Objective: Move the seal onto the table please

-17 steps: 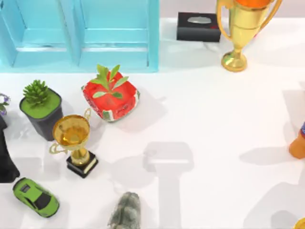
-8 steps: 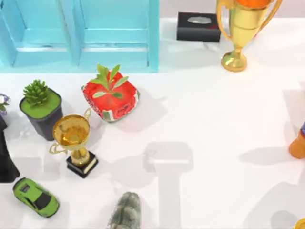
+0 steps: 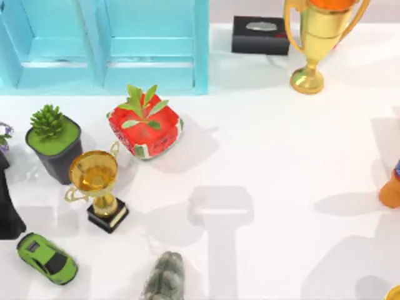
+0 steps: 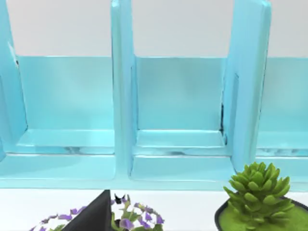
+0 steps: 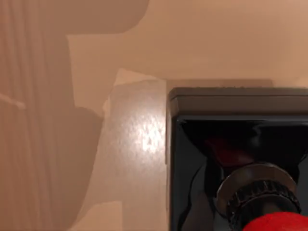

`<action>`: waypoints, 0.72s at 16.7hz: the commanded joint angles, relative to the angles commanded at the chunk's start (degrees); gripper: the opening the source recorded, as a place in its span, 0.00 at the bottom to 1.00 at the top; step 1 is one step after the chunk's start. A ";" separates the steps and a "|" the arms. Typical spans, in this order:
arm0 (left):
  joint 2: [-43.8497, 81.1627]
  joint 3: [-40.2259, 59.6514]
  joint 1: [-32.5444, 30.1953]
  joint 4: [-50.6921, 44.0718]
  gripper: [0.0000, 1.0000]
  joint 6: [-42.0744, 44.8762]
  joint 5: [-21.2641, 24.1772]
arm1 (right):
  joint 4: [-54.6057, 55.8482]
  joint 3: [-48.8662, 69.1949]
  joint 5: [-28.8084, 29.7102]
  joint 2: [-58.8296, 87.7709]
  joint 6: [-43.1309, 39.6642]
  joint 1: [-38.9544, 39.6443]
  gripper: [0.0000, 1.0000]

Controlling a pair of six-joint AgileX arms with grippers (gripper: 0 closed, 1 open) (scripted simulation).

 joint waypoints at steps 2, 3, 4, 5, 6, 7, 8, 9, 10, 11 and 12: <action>0.00 0.00 0.00 0.00 1.00 0.00 0.00 | -4.53 3.81 0.00 -1.56 3.99 4.03 0.00; 0.00 0.00 0.00 0.00 1.00 0.00 0.00 | -7.70 5.82 0.00 -2.43 6.45 6.52 0.00; 0.00 0.00 0.00 0.00 1.00 0.00 0.00 | -11.44 7.73 -0.01 -3.21 9.18 9.28 0.00; 0.00 0.00 0.00 0.00 1.00 0.00 0.00 | -15.48 9.53 -0.03 -3.93 12.15 12.25 0.00; 0.00 0.00 0.00 0.00 1.00 0.00 0.00 | -19.41 11.27 -0.05 -4.69 15.25 15.35 0.00; 0.00 0.00 0.00 0.00 1.00 0.00 0.00 | -22.89 13.02 -0.06 -5.61 18.30 18.43 0.00; 0.00 0.00 0.00 0.00 1.00 0.00 0.00 | -25.78 14.90 -0.07 -6.73 21.09 21.25 0.00; 0.00 0.00 0.00 0.00 1.00 0.00 0.00 | -28.07 16.79 -0.06 -8.02 23.40 23.57 0.00; 0.00 0.00 0.00 0.00 1.00 0.00 0.00 | -29.76 18.37 -0.04 -9.30 25.11 25.28 0.00; 0.00 0.00 0.00 0.00 1.00 0.00 0.00 | -30.85 19.44 -0.03 -10.33 26.21 26.39 0.00; 0.00 0.00 0.00 0.00 1.00 0.00 0.00 | -31.33 19.92 -0.02 -10.81 26.70 26.88 0.00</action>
